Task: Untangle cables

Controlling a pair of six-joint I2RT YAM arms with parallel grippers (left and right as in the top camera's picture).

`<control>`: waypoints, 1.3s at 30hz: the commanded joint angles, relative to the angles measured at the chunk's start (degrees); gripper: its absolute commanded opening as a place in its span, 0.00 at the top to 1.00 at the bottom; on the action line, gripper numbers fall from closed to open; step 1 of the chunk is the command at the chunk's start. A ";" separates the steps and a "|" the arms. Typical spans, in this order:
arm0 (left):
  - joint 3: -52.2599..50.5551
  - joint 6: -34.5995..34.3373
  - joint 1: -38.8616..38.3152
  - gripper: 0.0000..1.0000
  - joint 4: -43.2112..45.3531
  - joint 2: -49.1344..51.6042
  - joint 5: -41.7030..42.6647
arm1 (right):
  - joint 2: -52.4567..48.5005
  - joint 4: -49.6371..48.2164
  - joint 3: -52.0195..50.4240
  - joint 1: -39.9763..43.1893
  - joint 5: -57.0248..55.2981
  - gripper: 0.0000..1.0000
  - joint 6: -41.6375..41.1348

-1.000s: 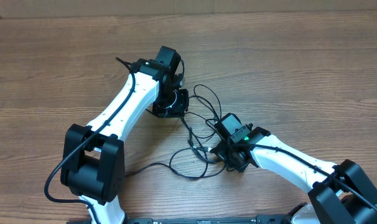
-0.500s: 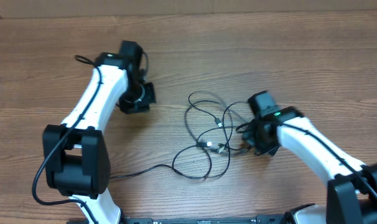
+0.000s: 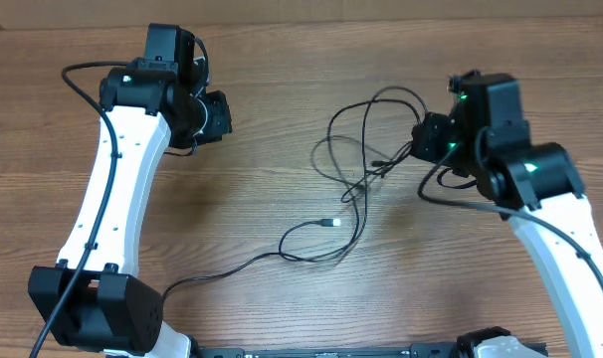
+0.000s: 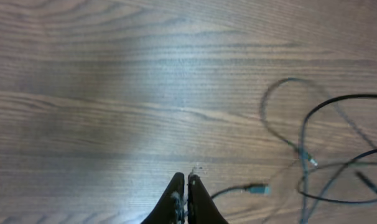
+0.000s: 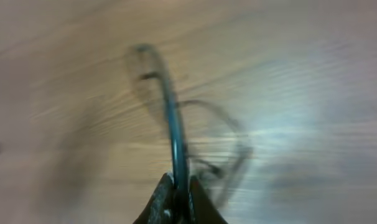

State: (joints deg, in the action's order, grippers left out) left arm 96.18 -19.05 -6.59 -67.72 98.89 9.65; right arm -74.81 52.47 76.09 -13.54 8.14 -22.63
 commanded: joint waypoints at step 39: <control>-0.94 3.50 -16.74 0.89 0.26 4.94 5.44 | -4.81 10.51 1.14 -0.20 -6.19 0.79 -13.09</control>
State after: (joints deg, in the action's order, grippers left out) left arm 95.85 -16.47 -23.18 -66.85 102.35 14.39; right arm -77.95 59.48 76.49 -13.65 15.29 -35.99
